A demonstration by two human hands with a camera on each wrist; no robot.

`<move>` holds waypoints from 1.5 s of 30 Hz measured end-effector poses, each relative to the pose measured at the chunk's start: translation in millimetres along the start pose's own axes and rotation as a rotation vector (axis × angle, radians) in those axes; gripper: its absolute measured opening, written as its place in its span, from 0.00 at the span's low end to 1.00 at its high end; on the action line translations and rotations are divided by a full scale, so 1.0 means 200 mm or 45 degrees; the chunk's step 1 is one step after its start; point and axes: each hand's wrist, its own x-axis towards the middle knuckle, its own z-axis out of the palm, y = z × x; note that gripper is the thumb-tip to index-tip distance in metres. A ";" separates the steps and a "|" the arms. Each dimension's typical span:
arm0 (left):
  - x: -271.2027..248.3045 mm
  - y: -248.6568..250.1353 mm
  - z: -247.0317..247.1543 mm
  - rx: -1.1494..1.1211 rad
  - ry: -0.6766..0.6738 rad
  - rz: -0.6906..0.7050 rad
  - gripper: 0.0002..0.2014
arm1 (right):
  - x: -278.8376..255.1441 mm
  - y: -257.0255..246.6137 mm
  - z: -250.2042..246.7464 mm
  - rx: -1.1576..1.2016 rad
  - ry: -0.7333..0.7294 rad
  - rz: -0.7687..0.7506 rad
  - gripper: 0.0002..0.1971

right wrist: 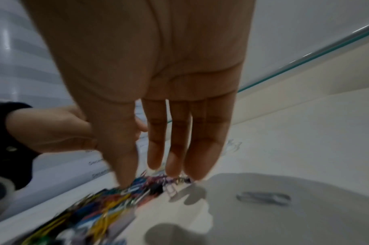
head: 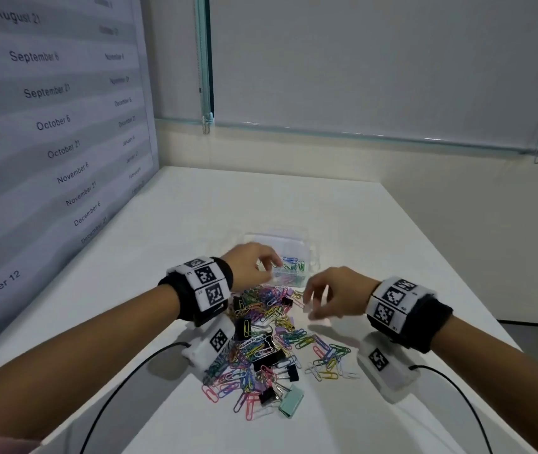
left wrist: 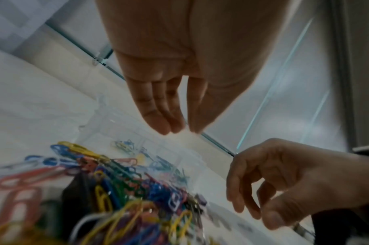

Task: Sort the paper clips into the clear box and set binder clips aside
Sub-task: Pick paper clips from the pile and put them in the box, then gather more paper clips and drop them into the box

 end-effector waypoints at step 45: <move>0.19 -0.05 -0.09 -0.931 0.354 -0.249 0.13 | 0.30 -0.07 -0.16 0.387 0.651 -0.001 0.05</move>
